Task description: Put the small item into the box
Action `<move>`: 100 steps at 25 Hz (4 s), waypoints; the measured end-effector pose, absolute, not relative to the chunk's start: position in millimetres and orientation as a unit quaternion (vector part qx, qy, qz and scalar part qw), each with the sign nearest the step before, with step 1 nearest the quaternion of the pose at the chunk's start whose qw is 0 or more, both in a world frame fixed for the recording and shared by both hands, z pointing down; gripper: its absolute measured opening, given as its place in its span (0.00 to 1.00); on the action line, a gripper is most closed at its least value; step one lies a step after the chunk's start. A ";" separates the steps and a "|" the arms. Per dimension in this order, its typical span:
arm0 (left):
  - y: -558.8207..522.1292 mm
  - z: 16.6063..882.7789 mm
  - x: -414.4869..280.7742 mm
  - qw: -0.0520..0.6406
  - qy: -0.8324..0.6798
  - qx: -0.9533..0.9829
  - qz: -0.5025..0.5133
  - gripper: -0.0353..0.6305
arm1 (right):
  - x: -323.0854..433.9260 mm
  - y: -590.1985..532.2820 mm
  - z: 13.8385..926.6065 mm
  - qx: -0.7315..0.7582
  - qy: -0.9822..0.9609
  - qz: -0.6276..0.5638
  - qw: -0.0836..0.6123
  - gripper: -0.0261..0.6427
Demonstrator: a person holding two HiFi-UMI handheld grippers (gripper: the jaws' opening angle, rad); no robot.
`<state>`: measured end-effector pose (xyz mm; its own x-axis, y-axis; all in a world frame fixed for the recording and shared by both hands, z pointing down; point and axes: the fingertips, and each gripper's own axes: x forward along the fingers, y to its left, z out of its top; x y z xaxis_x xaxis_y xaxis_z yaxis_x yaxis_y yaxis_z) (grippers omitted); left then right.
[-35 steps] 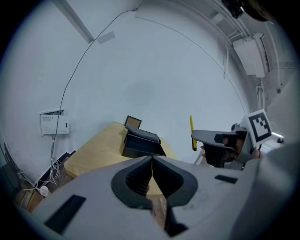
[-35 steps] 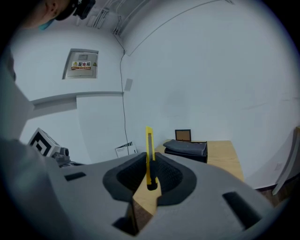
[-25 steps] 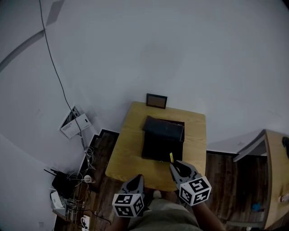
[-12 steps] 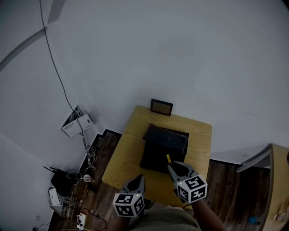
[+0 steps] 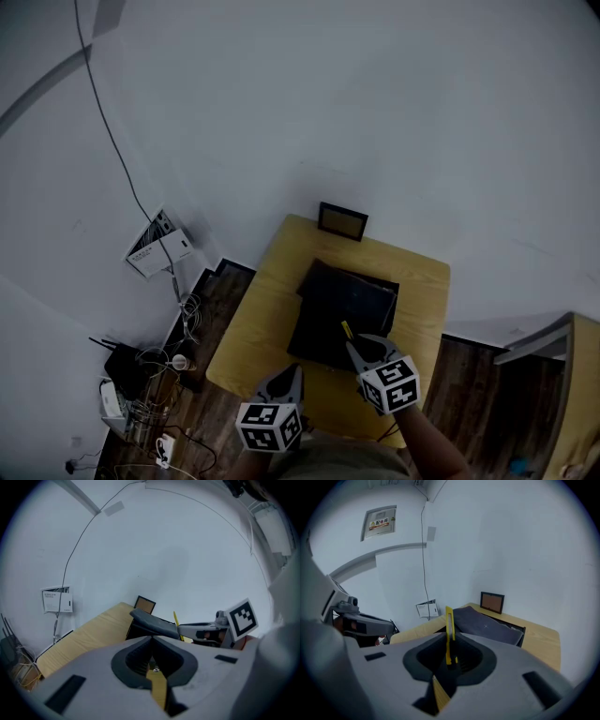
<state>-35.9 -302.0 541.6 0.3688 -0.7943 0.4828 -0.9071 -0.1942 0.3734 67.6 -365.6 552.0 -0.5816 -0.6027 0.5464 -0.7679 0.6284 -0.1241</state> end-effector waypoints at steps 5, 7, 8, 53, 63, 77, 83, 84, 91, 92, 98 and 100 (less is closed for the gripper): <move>-309.7 548.4 -34.0 0.315 -0.557 0.762 0.094 0.06 | 62.7 -376.6 582.6 0.374 -0.869 0.177 0.272 0.11; -309.7 551.1 -32.8 0.316 -0.556 0.762 0.097 0.06 | 60.7 -379.8 596.5 0.367 -0.867 0.177 0.287 0.11; -309.4 552.1 -31.9 0.317 -0.555 0.763 0.099 0.06 | 59.7 -381.2 603.1 0.364 -0.866 0.177 0.294 0.11; -288.5 551.2 -43.6 0.308 -0.566 0.758 0.105 0.06 | 37.4 -388.2 685.1 0.317 -0.829 0.214 0.408 0.21; -278.6 546.4 -42.7 0.305 -0.549 0.772 0.100 0.06 | 50.2 -364.7 623.9 0.399 -0.838 0.199 0.314 0.19; -216.7 527.2 -50.4 0.293 -0.514 0.801 0.096 0.06 | 31.1 -256.5 518.3 0.459 -0.852 0.204 0.147 0.07; -181.5 522.0 -59.7 0.282 -0.504 0.811 0.094 0.06 | 18.3 -208.3 501.2 0.468 -0.855 0.184 0.131 0.07; -175.0 521.1 -61.4 0.280 -0.502 0.813 0.094 0.06 | 16.3 -200.2 500.3 0.469 -0.854 0.182 0.131 0.07; -131.4 512.7 -65.7 0.270 -0.493 0.822 0.090 0.06 | 12.3 -146.5 491.2 0.480 -0.850 0.179 0.120 0.06; -124.8 512.0 -66.2 0.270 -0.493 0.822 0.090 0.06 | 11.8 -138.4 489.2 0.480 -0.851 0.179 0.118 0.06; -90.8 510.1 -68.6 0.273 -0.491 0.823 0.083 0.06 | 5.6 -96.4 475.9 0.469 -0.859 0.177 0.102 0.05; -81.9 510.8 -69.3 0.274 -0.493 0.822 0.080 0.06 | 4.5 -85.8 474.1 0.467 -0.861 0.173 0.100 0.05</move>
<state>-69.3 -81.9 510.8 0.5011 -0.7666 0.4016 -0.8541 -0.3634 0.3721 4.5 -85.8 474.1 -0.5438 -0.7697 0.3344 -0.8391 0.5038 -0.2050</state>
